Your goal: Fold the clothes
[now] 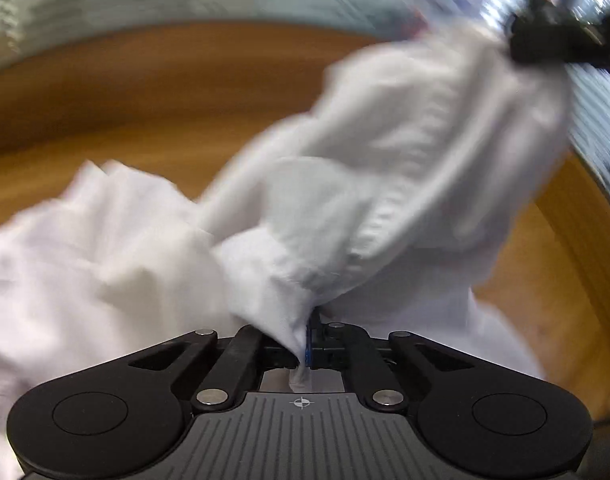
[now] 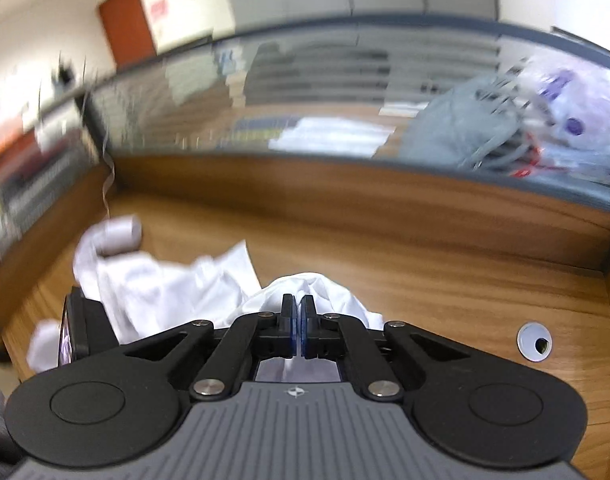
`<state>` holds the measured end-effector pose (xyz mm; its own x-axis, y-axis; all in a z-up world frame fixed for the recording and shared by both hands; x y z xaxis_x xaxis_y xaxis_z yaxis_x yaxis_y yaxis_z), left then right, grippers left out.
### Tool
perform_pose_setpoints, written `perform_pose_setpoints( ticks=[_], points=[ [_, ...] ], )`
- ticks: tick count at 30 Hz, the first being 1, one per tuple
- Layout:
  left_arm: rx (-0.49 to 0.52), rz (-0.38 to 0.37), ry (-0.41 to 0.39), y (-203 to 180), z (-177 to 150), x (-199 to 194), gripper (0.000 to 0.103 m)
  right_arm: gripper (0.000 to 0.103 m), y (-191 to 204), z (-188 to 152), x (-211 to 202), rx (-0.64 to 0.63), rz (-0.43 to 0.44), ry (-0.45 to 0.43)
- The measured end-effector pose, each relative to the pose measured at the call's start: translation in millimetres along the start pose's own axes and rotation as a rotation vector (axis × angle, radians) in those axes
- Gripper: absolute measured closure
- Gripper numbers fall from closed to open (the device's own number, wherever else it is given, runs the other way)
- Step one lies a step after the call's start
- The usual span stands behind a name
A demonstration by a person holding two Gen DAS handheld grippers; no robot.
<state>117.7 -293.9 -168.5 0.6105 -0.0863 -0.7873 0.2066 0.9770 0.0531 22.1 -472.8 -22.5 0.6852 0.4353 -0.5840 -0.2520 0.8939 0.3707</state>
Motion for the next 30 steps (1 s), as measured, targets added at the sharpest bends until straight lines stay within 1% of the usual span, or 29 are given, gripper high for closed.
perform_pose_setpoints(
  ticks=[3,4,5,6,8,10,12,13,14,16,17,18,20,23,26,30],
  points=[
    [-0.046,0.110,-0.082,36,26,-13,0.098,0.101,-2,11,-12,0.028,-0.007,-0.073],
    [-0.062,0.147,-0.109,48,35,-18,0.098,0.101,-2,10,-11,0.038,0.006,-0.075],
    [-0.055,0.168,-0.119,57,40,-20,0.098,0.102,-1,9,-9,0.048,0.019,-0.078],
    [-0.047,0.187,-0.122,64,41,-21,0.098,0.101,0,7,-8,0.057,0.033,-0.078],
    [-0.017,0.223,-0.103,74,36,-16,0.098,0.101,7,-3,2,0.074,0.067,-0.059],
    [-0.006,0.231,-0.061,82,25,-6,0.097,0.101,16,-16,11,0.081,0.101,-0.029],
    [-0.018,0.212,-0.021,88,7,4,0.095,0.101,24,-33,18,0.077,0.123,0.009],
    [-0.030,0.196,-0.005,92,-2,7,0.091,0.101,28,-42,22,0.075,0.134,0.028],
    [-0.035,0.181,0.000,95,-9,4,0.089,0.101,32,-50,25,0.073,0.145,0.047],
    [-0.040,0.152,0.001,99,-21,-6,0.088,0.101,40,-67,31,0.069,0.167,0.083],
    [-0.043,0.137,0.002,101,-28,-10,0.085,0.101,43,-74,31,0.071,0.175,0.092],
    [-0.046,0.122,0.003,103,-34,-15,0.082,0.101,47,-80,32,0.072,0.185,0.100],
    [-0.063,0.093,-0.018,104,-42,-39,0.069,0.101,54,-89,32,0.069,0.213,0.115],
    [-0.105,0.029,-0.044,104,-43,-71,0.063,0.100,67,-100,34,0.045,0.240,0.137],
    [-0.114,-0.040,-0.067,96,-37,-96,0.059,0.100,81,-111,38,0.024,0.274,0.166],
    [-0.072,-0.114,-0.094,71,-27,-111,0.059,0.100,92,-115,48,-0.022,0.314,0.229]
  ],
)
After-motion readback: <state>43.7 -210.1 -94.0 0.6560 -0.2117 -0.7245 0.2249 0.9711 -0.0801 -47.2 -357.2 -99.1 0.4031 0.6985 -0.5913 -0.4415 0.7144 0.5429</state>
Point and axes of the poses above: each gripper's, at about its wrist camera, not at the fingertips, and x roughly the way its jaws point, y to its left, z to its top, the point moved 10 cm from there along x, roughly the way its jaws point, and after that the axes turned 12 degrees about z, right-handed, at the moved point
